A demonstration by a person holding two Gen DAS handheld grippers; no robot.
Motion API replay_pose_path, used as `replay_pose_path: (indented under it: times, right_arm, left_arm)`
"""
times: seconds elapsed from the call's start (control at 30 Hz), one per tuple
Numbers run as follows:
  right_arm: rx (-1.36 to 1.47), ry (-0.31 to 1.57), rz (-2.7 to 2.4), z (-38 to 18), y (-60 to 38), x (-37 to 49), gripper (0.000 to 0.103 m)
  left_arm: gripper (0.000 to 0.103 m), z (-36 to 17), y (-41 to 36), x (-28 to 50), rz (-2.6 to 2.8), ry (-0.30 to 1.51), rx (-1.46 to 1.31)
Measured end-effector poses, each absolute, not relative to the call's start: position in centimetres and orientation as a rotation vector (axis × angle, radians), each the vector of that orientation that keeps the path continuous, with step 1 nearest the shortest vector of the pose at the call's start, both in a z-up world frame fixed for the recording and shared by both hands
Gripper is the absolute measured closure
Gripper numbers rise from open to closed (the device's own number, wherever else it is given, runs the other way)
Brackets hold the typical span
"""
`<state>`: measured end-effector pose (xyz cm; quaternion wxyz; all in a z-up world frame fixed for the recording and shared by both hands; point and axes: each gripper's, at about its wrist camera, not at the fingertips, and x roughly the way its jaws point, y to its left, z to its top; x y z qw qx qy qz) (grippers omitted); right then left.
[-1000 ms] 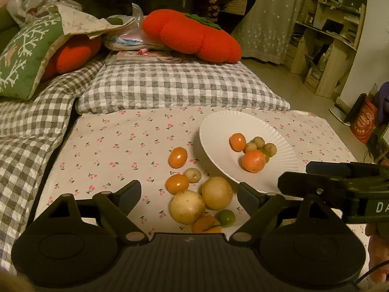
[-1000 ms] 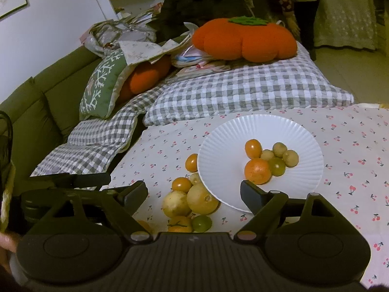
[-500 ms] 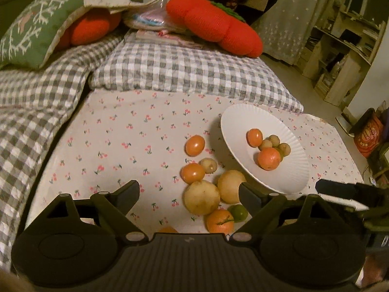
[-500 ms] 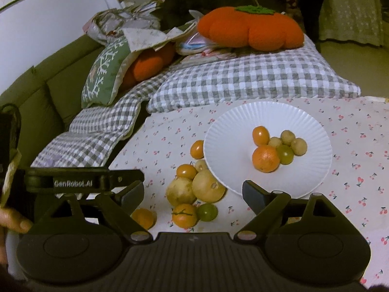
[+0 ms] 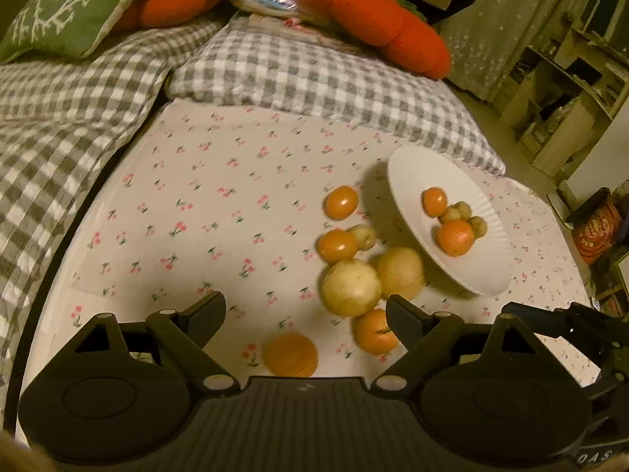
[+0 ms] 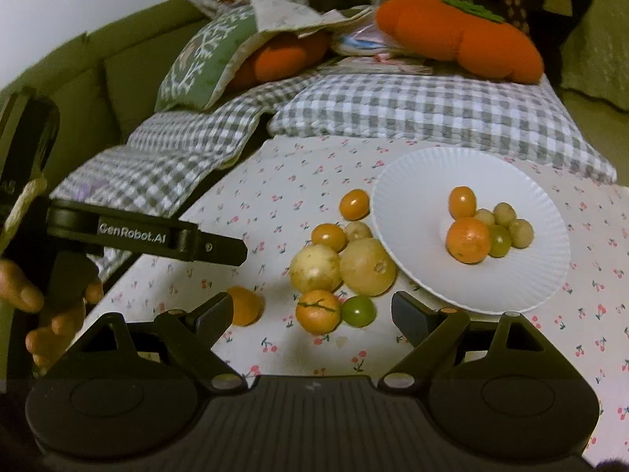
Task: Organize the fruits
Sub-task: 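Move both open grippers back toward the remaining fruit pile, then close the left gripper on an orange while the right gripper grasps a tangerine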
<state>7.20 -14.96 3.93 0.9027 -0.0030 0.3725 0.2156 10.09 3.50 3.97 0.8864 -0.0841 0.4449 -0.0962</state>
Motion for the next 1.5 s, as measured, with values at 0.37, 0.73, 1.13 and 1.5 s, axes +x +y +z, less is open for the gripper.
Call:
replay_pose_path:
  times: [0.37, 0.73, 1.13, 1.5]
  right_arm:
    - [-0.153, 0.799, 0.444, 1.4, -12.7, 7.5, 0.031]
    - [-0.250, 0.743, 0.458, 0.6, -11.1, 7.3, 0.042]
    - [-0.366, 0.690, 0.399, -0.6, -9.7, 8.1, 0.046]
    - [-0.451, 0.670, 0.398, -2.1, -8.6, 8.4, 0.056]
  left_arm:
    - [0.022, 2.1, 2.7, 9.7, -0.208, 0.977, -0.096]
    - [0.028, 1.3, 2.9, 9.8, -0.185, 1.011, -0.120]
    - [0.042, 0.3, 2.5, 10.3, -0.192, 1.042, -0.119]
    - [0.073, -0.7, 2.3, 10.5, -0.197, 1.070, -0.116]
